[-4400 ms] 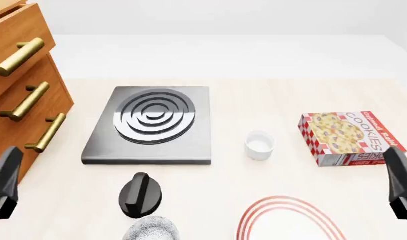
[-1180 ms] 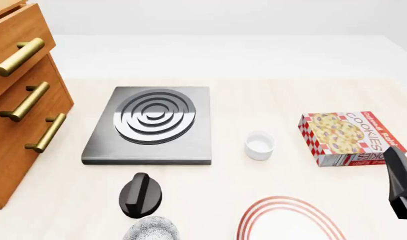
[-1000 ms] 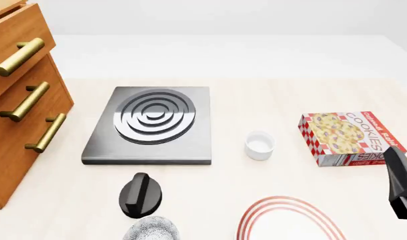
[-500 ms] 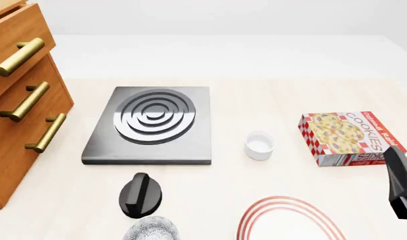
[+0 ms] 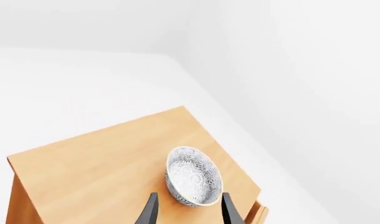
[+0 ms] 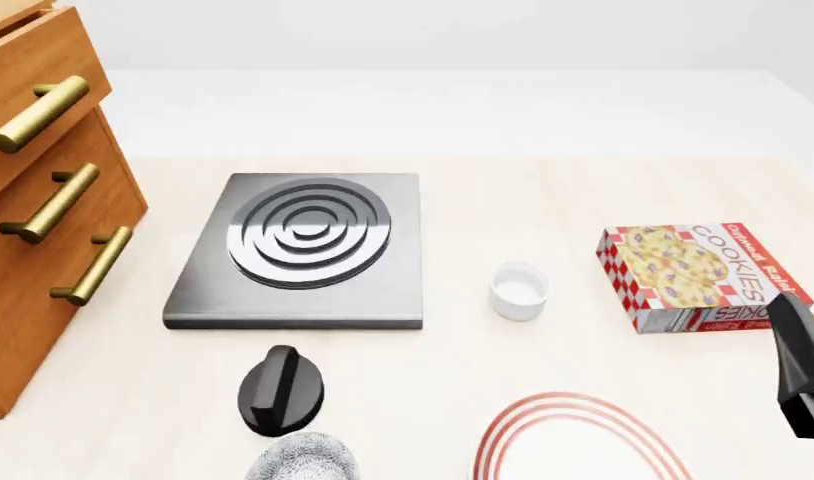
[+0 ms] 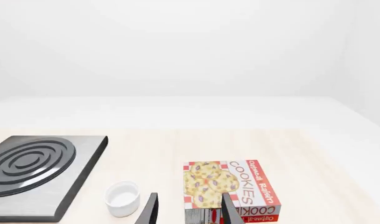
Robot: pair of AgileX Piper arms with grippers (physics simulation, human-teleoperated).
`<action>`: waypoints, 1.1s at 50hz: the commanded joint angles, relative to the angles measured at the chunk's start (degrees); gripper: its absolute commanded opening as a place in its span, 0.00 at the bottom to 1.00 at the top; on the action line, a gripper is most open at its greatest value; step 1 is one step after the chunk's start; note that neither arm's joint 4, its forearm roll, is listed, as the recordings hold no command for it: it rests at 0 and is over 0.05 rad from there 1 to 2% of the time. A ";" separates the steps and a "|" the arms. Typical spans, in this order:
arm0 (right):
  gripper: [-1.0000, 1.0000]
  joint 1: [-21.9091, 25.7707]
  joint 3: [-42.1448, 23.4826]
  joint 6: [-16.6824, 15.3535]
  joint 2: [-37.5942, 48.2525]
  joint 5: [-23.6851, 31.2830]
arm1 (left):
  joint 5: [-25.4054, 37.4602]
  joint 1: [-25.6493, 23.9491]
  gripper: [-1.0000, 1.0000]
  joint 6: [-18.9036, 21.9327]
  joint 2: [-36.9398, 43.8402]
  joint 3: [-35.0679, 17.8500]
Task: Pick the akita bowl on the wooden cabinet and place it on the plate.
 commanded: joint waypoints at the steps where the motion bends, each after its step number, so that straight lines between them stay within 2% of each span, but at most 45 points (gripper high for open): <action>1: 1.00 0.00 0.00 0.00 -0.01 -0.01 | -0.40 0.28 1.00 -1.32 2.85 -1.06; 25: 1.00 0.01 0.00 0.00 0.00 0.00 | -1.26 0.26 1.00 -4.83 7.96 -3.08; 55: 1.00 0.00 0.00 0.00 -0.01 0.00 | -3.33 -0.34 1.00 -4.90 11.43 -2.14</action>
